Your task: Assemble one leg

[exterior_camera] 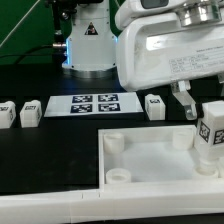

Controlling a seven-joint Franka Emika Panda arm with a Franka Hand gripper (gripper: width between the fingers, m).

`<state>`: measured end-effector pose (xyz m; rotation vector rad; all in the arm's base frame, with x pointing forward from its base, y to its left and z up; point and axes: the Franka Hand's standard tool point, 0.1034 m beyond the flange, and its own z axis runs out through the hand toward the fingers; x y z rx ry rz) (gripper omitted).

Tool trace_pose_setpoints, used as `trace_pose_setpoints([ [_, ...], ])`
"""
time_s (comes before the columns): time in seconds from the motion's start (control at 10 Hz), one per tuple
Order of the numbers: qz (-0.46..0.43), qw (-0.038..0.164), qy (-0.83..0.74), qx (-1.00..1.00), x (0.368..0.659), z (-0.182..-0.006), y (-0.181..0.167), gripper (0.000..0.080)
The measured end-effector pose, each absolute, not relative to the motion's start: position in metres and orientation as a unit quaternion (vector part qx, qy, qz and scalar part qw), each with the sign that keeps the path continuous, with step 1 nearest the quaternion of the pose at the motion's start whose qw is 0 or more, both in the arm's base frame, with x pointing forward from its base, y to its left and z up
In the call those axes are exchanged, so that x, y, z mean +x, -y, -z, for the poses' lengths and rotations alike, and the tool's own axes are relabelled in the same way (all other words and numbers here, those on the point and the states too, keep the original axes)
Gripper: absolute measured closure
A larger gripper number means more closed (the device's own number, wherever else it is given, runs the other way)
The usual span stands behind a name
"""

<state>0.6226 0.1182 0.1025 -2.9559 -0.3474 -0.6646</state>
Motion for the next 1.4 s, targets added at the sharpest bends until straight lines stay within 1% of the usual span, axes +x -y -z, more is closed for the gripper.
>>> trace_pose_setpoints([
  [0.4,0.215,0.046,0.112,-0.969,0.62,-0.093,-0.117,0.0508],
  [0.6,0.228,0.046,0.111,-0.966,0.621,-0.087,-0.117,0.0508],
  [0.8,0.247,0.045,0.108,-0.962,0.624,-0.087,-0.117,0.0508],
  [1.3,0.249,0.045,0.108,-0.961,0.625,-0.087,-0.116,0.0508],
  [1.4,0.249,0.045,0.108,-0.961,0.625,-0.087,-0.116,0.0282],
])
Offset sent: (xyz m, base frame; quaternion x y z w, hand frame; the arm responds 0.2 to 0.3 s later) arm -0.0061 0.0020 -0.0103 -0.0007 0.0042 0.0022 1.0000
